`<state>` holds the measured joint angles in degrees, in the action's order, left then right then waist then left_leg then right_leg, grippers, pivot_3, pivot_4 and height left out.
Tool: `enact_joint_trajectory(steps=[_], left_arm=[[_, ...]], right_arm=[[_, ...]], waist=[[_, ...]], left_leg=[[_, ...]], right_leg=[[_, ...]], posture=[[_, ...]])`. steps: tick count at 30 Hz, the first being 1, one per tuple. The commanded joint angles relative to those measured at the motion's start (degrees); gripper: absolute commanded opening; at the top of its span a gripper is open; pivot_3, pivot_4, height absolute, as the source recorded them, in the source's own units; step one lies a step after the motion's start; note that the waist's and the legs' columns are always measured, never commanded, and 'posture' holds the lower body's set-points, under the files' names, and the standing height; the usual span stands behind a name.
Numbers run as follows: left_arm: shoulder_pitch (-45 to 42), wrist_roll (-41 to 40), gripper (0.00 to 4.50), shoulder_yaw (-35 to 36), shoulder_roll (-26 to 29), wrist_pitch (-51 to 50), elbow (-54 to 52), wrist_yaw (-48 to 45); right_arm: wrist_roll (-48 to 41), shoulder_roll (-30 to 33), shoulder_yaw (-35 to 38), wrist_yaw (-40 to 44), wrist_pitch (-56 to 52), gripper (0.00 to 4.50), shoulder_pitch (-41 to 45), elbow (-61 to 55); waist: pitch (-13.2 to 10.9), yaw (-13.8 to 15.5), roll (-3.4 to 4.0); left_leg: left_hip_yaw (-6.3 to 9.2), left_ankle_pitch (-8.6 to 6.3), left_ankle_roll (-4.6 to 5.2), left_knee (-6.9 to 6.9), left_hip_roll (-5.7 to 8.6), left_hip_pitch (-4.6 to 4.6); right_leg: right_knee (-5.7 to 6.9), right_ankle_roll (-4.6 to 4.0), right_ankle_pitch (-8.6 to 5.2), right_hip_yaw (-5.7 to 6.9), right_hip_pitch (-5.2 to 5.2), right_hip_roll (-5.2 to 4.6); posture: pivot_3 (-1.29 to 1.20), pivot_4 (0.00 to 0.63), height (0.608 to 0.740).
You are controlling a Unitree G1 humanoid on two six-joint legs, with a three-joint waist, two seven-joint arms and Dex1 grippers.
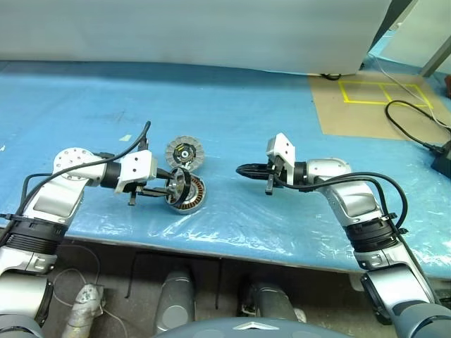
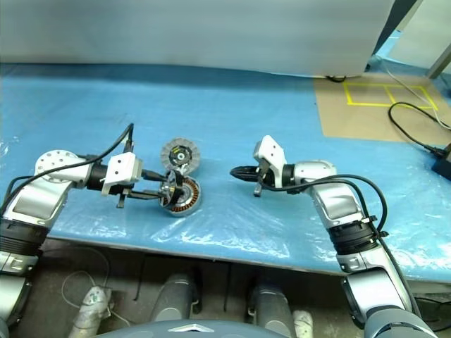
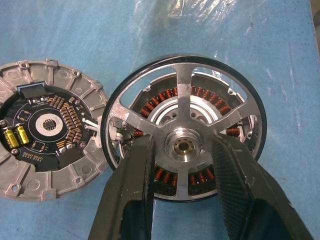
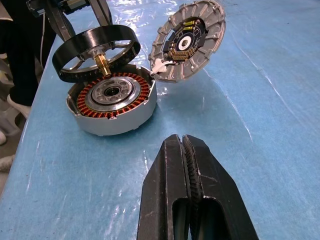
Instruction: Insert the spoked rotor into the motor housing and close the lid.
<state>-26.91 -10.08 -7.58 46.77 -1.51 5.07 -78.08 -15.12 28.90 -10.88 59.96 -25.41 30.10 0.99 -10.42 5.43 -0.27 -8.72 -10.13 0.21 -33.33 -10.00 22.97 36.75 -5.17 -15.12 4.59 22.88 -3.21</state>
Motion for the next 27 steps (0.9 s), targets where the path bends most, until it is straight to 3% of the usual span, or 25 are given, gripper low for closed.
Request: enact_joint_trajectory(steps=[1, 20, 27], left_arm=[[0.32, 0.06, 1.33, -1.07, -0.62, 0.58, -0.46, -0.25], [1.21, 1.79, 1.33, -1.67, -1.32, 2.87, 1.30, -0.09], [0.75, 2.95, 1.33, -1.79, -0.71, 4.09, 2.81, -0.04]], right_arm=[[-0.25, 0.31, 0.34, 0.06, 1.15, 0.00, -0.17, -1.85], [0.36, 0.02, -0.05, 0.46, 1.26, 0.00, 0.59, -1.30], [0.47, -0.06, -0.19, -0.06, 0.77, 0.00, 0.51, -2.02]], waist=[[0.01, 0.06, 0.01], [0.10, 0.08, 0.17], [0.16, 0.07, 0.26]], left_leg=[[0.00, 0.00, 0.00, 0.00, 0.00, 0.00], [0.00, 0.00, 0.01, -0.01, 0.02, -0.07], [0.00, -0.04, -0.04, 0.02, 0.00, -0.51]], right_leg=[[0.00, 0.00, 0.00, 0.00, 0.00, 0.00], [0.00, 0.00, 0.00, 0.00, -0.09, -0.02], [-0.05, -0.02, -0.02, 0.00, -0.49, -0.02]], posture=[[0.00, 0.150, 0.740], [0.00, 0.150, 0.740], [0.00, 0.150, 0.740]])
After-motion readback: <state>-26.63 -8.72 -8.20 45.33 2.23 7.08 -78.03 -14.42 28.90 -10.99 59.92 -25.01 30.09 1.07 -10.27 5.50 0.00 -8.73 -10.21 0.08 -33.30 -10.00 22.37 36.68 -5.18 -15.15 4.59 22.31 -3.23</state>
